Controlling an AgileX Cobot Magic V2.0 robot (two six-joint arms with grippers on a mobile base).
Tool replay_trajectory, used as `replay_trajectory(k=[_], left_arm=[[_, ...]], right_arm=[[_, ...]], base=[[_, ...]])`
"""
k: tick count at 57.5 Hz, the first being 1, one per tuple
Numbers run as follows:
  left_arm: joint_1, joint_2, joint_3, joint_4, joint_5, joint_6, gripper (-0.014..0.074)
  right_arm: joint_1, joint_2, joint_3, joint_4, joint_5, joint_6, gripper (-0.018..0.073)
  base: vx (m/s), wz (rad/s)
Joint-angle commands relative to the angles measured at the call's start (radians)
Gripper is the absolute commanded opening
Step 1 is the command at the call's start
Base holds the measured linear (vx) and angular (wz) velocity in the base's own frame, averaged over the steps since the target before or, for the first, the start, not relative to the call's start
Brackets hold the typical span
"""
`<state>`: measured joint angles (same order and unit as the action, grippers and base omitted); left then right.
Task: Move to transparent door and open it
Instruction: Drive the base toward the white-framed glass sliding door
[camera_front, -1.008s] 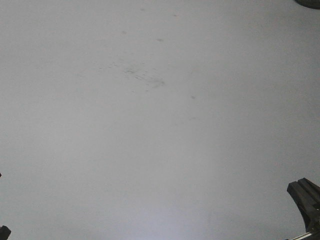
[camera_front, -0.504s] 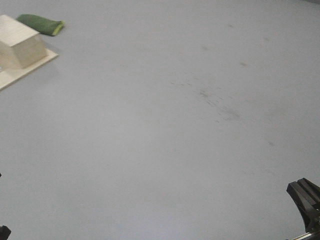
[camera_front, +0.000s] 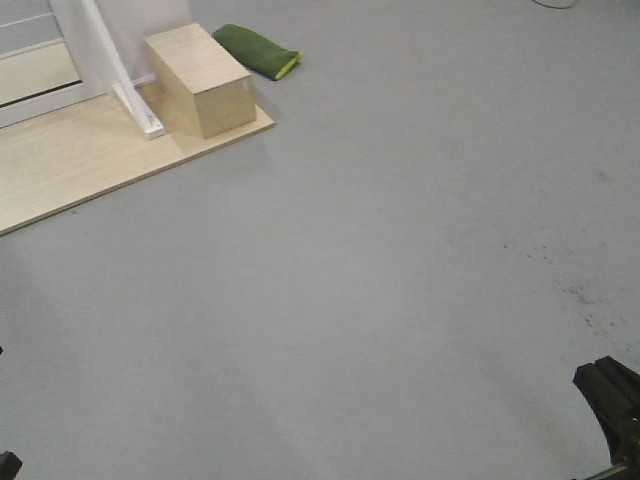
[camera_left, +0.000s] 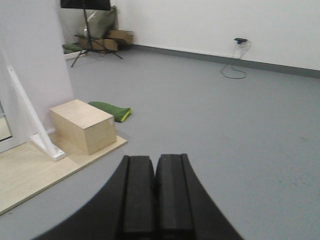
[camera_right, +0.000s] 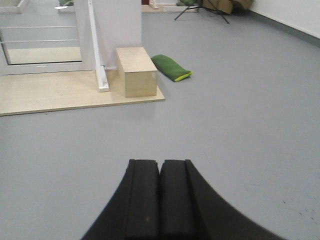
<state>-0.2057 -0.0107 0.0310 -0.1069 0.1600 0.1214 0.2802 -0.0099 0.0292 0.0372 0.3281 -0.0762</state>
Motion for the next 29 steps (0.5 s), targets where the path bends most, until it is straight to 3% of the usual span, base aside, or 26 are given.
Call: replay_trajectory(k=[1, 29], left_arm=[[-0.004, -0.015, 0.009, -0.003, -0.089, -0.007, -0.0006], [-0.004, -0.015, 0.009, -0.003, -0.089, -0.007, -0.0006]], right_arm=[[-0.003, -0.012, 0.005, -0.004, -0.079, -0.010, -0.0006], [-0.003, -0.012, 0.005, -0.004, -0.079, -0.010, -0.0006]], base=[[0.51, 0.64], [0.50, 0.69]])
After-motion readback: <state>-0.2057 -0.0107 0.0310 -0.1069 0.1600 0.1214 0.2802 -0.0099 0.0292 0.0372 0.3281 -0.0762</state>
